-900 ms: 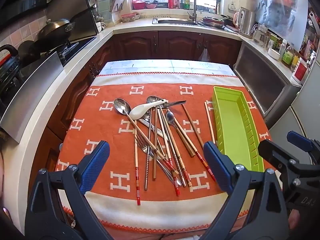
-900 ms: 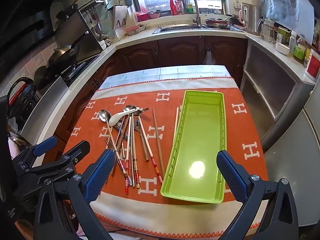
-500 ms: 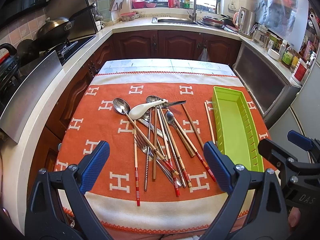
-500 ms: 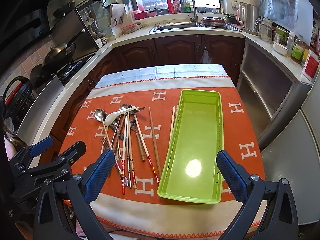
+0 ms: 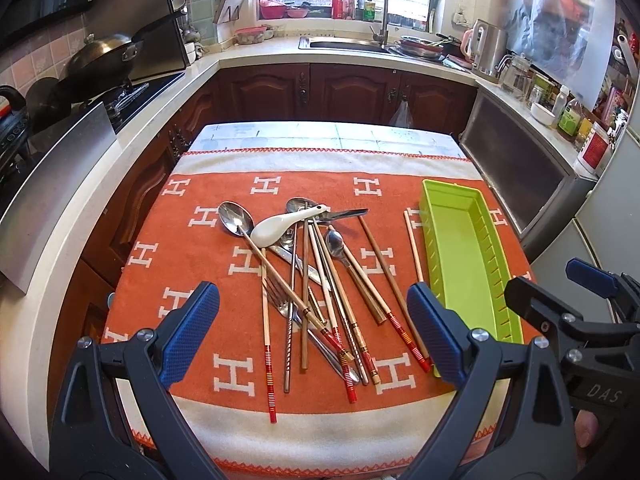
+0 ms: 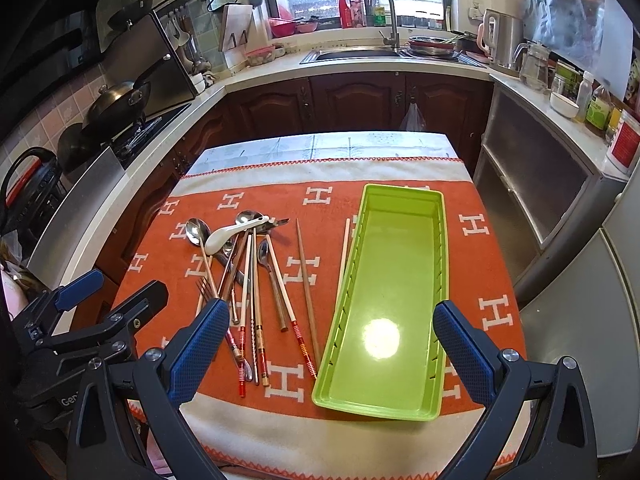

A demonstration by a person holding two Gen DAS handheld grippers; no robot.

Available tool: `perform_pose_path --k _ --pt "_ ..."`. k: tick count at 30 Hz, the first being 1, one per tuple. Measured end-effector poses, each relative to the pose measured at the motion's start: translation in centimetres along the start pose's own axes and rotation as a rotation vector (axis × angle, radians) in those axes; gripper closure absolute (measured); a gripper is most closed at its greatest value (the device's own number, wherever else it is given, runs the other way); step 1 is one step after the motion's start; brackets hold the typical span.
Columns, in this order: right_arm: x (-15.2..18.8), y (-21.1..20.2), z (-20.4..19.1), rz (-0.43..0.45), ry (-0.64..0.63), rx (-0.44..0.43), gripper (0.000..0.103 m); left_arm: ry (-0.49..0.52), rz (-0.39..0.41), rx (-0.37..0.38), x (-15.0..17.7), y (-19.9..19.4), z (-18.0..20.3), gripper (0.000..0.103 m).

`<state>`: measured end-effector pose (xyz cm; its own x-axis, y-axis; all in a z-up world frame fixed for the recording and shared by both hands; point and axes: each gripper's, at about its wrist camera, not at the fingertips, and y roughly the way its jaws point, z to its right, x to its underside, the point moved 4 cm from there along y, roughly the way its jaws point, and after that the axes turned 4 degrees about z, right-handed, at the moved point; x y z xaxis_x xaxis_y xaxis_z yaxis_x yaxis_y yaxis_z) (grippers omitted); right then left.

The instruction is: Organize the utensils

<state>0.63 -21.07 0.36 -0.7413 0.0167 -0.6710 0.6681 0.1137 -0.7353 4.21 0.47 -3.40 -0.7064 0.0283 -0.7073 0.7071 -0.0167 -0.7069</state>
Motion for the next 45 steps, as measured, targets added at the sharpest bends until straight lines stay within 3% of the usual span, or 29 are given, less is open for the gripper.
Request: perform_pose_path --k 6,14,28,37,45 --pt "-0.5 0.8 -0.4 -0.003 -0.016 0.001 0.0 0.031 -0.024 -0.044 -0.1 0.8 -0.4 0.009" --pt "-1.1 1.7 -0.7 -0.012 -0.019 0.004 0.0 0.003 -0.043 -0.032 -0.4 1.7 -0.6 0.009" --pt "-2.2 2.8 -0.8 -0.011 -0.035 0.013 0.0 0.022 0.02 -0.117 -1.9 2.3 -2.6 0.009" --pt "-2.5 3.3 -1.4 -0.019 -0.045 0.001 0.0 -0.002 -0.03 -0.104 -1.7 3.2 -3.0 0.009" --pt "-2.9 5.9 -3.2 -0.066 -0.075 -0.035 0.002 -0.061 -0.102 -0.087 -1.1 6.3 -5.1 0.009"
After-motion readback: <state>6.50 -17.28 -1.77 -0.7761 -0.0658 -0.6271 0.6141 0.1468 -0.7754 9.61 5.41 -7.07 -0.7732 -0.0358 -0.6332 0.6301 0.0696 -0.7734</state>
